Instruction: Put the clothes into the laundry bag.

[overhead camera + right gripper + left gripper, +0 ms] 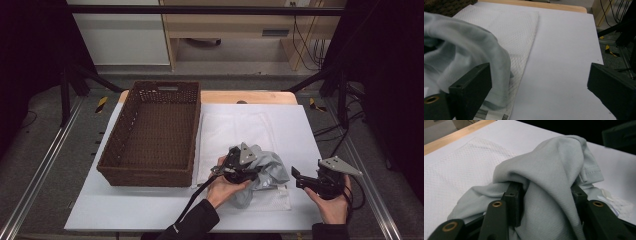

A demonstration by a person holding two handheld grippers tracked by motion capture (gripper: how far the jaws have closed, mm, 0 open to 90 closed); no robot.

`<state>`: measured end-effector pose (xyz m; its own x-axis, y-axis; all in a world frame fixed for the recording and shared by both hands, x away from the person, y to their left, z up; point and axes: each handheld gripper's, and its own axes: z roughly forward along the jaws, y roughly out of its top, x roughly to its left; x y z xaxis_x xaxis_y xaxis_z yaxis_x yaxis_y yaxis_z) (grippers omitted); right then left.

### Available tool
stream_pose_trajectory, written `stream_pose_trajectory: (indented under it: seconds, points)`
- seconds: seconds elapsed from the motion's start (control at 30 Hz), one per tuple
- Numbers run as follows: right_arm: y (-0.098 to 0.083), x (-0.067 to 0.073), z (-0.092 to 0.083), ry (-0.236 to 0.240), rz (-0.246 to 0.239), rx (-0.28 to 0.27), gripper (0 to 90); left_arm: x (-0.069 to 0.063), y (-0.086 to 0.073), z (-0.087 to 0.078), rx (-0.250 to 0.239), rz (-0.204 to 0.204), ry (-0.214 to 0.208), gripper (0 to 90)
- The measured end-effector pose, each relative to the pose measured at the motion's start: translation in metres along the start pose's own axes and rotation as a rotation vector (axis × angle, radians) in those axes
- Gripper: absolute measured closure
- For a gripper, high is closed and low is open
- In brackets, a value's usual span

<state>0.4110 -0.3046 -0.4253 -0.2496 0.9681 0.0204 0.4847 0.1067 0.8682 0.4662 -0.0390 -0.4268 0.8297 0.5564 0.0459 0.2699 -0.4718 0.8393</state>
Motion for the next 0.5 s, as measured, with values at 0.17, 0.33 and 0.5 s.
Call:
stream_pose_trajectory:
  seconds: [0.17, 0.33, 0.5]
  points:
    - [0.004, 0.002, -0.007, 0.044, 0.008, -0.040, 5.2, -0.001, 0.004, -0.011, 0.013, -0.040, -0.003, 41.9]
    - [0.010, 0.008, -0.014, 0.054, -0.004, -0.070, 7.6, 0.002, 0.013, -0.039, -0.010, -0.059, -0.003, 25.8]
    - [0.017, 0.023, -0.016, 0.099, -0.030, -0.083, 7.7, 0.006, 0.005, -0.081, -0.033, -0.029, 0.030, 27.6]
